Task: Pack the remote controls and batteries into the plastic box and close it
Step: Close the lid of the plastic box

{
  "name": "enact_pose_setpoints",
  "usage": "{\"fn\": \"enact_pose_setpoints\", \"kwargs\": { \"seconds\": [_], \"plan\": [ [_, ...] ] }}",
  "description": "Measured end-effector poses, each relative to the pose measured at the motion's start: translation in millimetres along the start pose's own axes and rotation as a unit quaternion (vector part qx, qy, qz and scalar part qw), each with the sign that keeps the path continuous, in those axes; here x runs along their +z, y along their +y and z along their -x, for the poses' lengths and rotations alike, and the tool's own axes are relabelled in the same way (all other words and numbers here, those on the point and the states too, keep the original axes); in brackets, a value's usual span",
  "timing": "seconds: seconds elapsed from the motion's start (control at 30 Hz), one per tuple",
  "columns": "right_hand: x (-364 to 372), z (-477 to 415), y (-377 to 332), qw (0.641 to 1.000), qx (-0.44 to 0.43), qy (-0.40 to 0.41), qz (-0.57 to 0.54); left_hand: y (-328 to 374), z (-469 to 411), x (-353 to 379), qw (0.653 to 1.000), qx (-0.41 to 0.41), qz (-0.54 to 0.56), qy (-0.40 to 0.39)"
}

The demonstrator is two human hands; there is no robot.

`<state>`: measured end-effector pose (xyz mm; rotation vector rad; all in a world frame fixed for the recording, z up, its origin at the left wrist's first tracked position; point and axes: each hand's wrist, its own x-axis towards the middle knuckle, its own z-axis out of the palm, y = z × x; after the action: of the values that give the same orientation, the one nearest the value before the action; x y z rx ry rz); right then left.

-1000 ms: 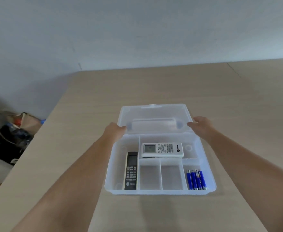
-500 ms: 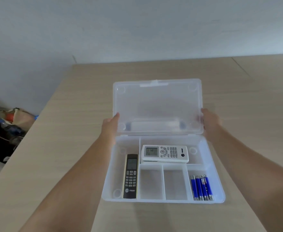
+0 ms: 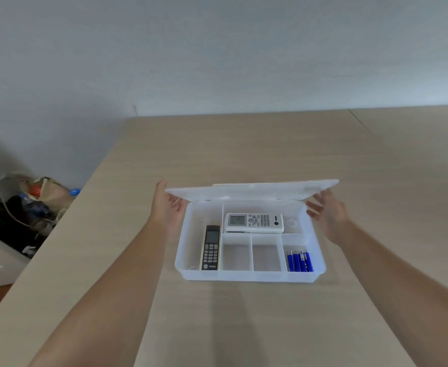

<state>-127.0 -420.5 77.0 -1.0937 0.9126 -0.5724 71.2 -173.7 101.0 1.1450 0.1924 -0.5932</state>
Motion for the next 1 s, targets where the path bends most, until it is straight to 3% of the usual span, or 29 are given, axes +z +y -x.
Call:
{"fn": "enact_pose_setpoints", "kwargs": {
  "seconds": [0.23,0.3,0.37,0.43,0.53,0.6,0.67,0.73,0.9,1.0],
  "plan": [
    [-22.0,40.4,13.5,0.98,0.098,0.056,-0.161,-28.5,31.9,-42.6,0.985,-0.007,-0.174,0.007],
    [-24.3,50.6,18.9,0.991,0.096,0.064,-0.06,-42.3,38.6,-55.8,0.967,0.002,-0.253,0.013],
    [-28.1,52.3,31.8,0.988,0.063,0.063,0.124,-55.3,45.6,-64.6,0.948,0.017,-0.318,0.022],
    [-30.9,53.2,45.7,0.954,0.006,0.047,0.296,-66.6,50.9,-70.0,0.913,0.05,-0.404,0.038],
    [-30.6,61.6,62.0,0.908,-0.017,-0.023,0.418,-82.9,61.5,-79.5,0.846,0.082,-0.524,0.053],
    [-30.5,66.8,70.5,0.867,-0.025,-0.059,0.495,-90.7,67.1,-82.4,0.826,0.088,-0.554,0.059],
    [-32.8,69.6,74.8,0.838,-0.035,-0.076,0.538,-92.1,68.3,-82.5,0.81,0.107,-0.573,0.067],
    [-35.1,69.7,75.1,0.836,-0.041,-0.081,0.541,-91.9,68.2,-82.4,0.795,0.131,-0.588,0.076],
    [-41.3,64.4,75.6,0.843,-0.04,-0.102,0.527,-97.0,66.8,-88.0,0.815,0.137,-0.556,0.089],
    [-39.4,60.8,76.7,0.82,-0.053,-0.097,0.562,-100.6,67.4,-82.2,0.794,0.148,-0.58,0.11]
  ]
}}
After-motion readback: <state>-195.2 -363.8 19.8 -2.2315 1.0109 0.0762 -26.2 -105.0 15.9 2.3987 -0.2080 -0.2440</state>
